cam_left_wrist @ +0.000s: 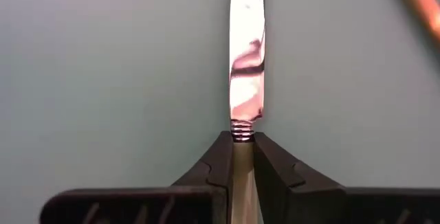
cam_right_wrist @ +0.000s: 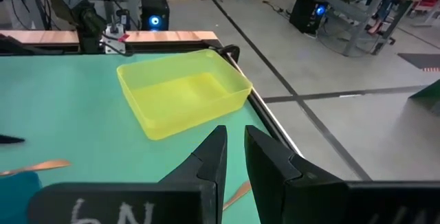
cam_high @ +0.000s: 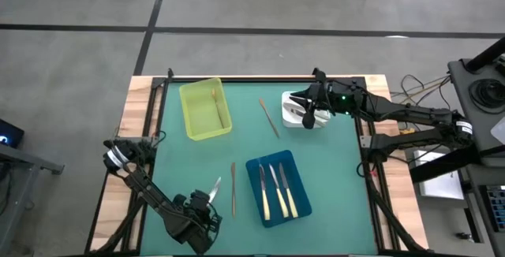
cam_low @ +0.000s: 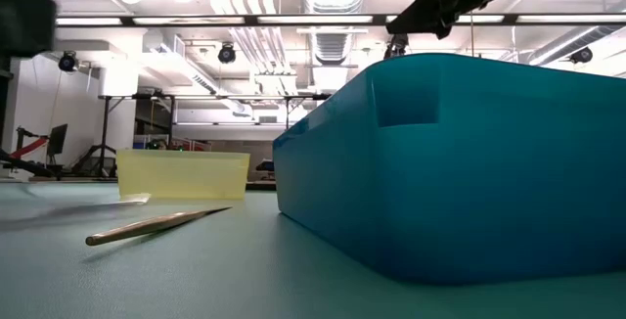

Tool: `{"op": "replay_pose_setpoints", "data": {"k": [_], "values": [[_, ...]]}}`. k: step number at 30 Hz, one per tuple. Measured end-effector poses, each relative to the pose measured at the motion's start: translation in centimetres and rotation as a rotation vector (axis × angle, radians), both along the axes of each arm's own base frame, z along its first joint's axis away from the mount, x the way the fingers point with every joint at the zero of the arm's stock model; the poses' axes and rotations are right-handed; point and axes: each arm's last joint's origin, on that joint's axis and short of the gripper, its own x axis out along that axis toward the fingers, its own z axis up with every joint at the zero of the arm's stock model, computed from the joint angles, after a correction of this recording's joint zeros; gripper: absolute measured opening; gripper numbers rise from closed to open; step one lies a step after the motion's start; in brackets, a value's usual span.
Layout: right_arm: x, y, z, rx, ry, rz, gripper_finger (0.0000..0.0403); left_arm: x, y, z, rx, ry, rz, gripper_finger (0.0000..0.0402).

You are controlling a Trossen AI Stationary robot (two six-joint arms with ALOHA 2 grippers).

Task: Sort silverware by color (type)
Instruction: Put the green knife into the white bin

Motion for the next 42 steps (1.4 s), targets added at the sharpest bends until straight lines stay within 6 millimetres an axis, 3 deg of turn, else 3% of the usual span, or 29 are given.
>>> {"op": "replay_pose_setpoints", "data": {"k": [16, 32, 37, 42], "values": [[-0.2, 0.1, -0.7, 0.041, 0.064, -0.006, 0.0043, 1.0, -0.5, 4.5, 0.114, -0.088, -0.028, 0.0003], [-0.3, 0.1, -0.8, 0.06, 0.073, -0.01, 0.0043, 2.4, -1.8, 3.5, 0.002, -0.145, -0.067, 0.0001], [-0.4, 0.1, -1.1, 0.079, 0.102, -0.014, 0.0043, 2.4, -1.9, 3.4, 0.004, -0.147, -0.07, 0.0032], [-0.5, 0.2, -1.5, 0.102, 0.135, -0.016, 0.0043, 2.3, -1.8, 3.3, 0.013, -0.146, -0.048, 0.0098]]}}
